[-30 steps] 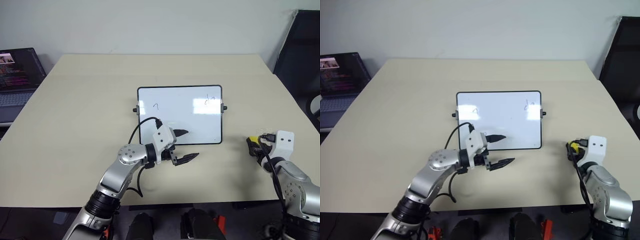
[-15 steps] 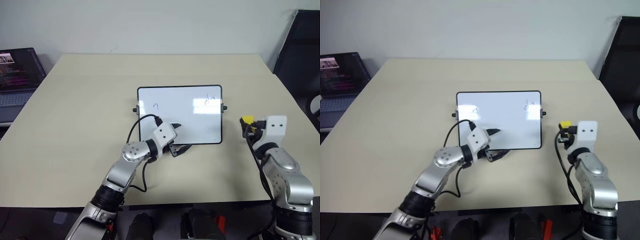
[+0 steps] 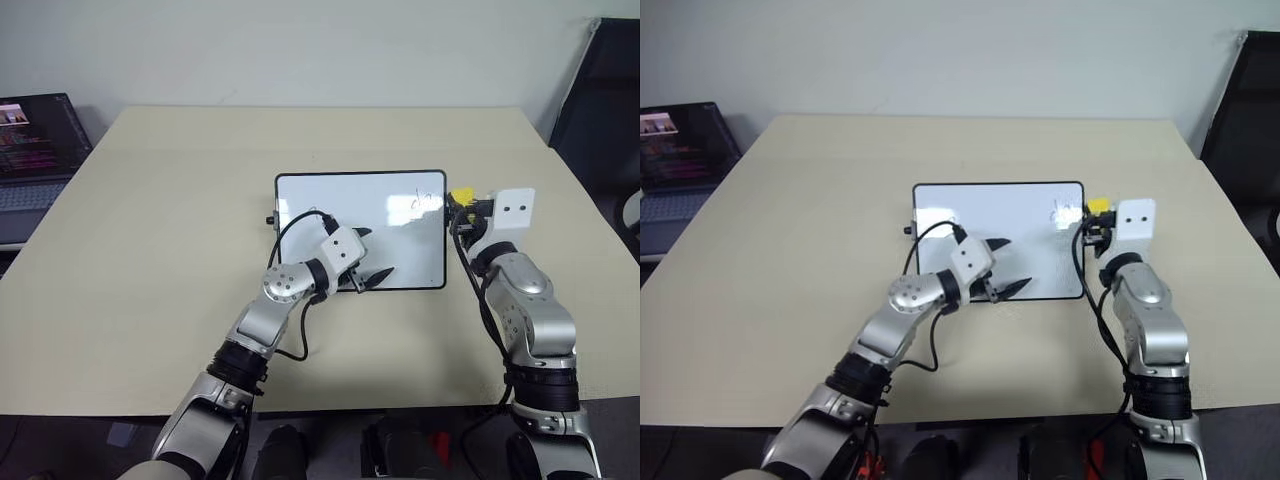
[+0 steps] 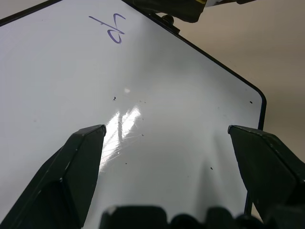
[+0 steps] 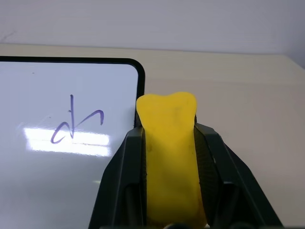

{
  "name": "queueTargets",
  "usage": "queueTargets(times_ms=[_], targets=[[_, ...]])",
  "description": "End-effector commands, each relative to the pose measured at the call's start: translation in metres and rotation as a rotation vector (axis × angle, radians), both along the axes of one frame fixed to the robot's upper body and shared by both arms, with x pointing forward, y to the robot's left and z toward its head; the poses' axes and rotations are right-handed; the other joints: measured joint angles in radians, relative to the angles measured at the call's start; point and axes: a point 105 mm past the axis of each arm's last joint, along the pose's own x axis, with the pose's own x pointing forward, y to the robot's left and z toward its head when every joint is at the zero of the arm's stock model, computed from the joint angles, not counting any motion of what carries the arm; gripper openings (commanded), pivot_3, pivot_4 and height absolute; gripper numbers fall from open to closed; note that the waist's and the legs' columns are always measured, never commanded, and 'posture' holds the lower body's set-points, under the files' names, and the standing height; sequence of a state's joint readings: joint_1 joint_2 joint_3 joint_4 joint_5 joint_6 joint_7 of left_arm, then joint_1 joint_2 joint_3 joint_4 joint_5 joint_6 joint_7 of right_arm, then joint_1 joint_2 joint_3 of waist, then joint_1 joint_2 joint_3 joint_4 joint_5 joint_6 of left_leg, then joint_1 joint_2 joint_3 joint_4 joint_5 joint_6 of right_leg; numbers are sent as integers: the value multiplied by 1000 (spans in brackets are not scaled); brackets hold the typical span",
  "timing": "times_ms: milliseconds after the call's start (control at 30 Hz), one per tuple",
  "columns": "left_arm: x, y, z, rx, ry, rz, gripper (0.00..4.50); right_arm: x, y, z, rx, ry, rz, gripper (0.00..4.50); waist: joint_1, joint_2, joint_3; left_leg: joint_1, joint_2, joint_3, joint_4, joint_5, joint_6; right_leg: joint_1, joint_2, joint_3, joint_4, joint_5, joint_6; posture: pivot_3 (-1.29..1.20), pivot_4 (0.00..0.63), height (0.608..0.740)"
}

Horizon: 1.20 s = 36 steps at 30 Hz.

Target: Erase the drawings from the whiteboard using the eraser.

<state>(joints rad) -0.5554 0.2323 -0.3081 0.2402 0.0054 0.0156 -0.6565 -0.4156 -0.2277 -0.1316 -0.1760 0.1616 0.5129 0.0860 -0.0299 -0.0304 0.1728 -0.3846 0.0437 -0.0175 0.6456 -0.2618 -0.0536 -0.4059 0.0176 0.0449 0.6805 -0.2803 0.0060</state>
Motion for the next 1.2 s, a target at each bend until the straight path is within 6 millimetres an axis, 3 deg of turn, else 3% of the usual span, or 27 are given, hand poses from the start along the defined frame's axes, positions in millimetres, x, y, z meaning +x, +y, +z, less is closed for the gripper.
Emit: queueTargets(times_ms=[33, 233, 467, 800, 1200], targets=[[1, -1, 13, -16, -53, -13, 4500, 1, 8, 19, -3, -82, 24, 1035, -1, 0, 0, 0, 0, 0, 0, 0, 0, 0, 0, 0, 0, 0, 0, 0, 150, 740], [0, 2, 12, -13, -53, -14, 4500, 4, 24, 32, 18, -145, 70, 1035, -2, 0, 0, 1, 0, 0, 0, 0, 0, 0, 0, 0, 1, 0, 0, 0, 150, 740], [-2, 2, 12, -12, -55, -15, 4500, 5, 24, 37, 7, -172, 58, 1035, 0, 0, 0, 0, 0, 0, 0, 0, 0, 0, 0, -1, 0, 0, 0, 0, 150, 740], [-4, 3, 12, -9, -61, -16, 4500, 12, 54, 16, -23, -75, 143, 1035, -2, 0, 0, 0, 0, 0, 0, 0, 0, 0, 0, -1, 1, 0, 0, 0, 150, 740], [-4, 7, 14, -12, -70, 5, 4500, 15, 59, -1, -76, 22, 165, 1035, -3, 0, 0, 1, 1, 0, 1, 0, 0, 0, 0, 0, 2, 0, 0, 0, 150, 740]])
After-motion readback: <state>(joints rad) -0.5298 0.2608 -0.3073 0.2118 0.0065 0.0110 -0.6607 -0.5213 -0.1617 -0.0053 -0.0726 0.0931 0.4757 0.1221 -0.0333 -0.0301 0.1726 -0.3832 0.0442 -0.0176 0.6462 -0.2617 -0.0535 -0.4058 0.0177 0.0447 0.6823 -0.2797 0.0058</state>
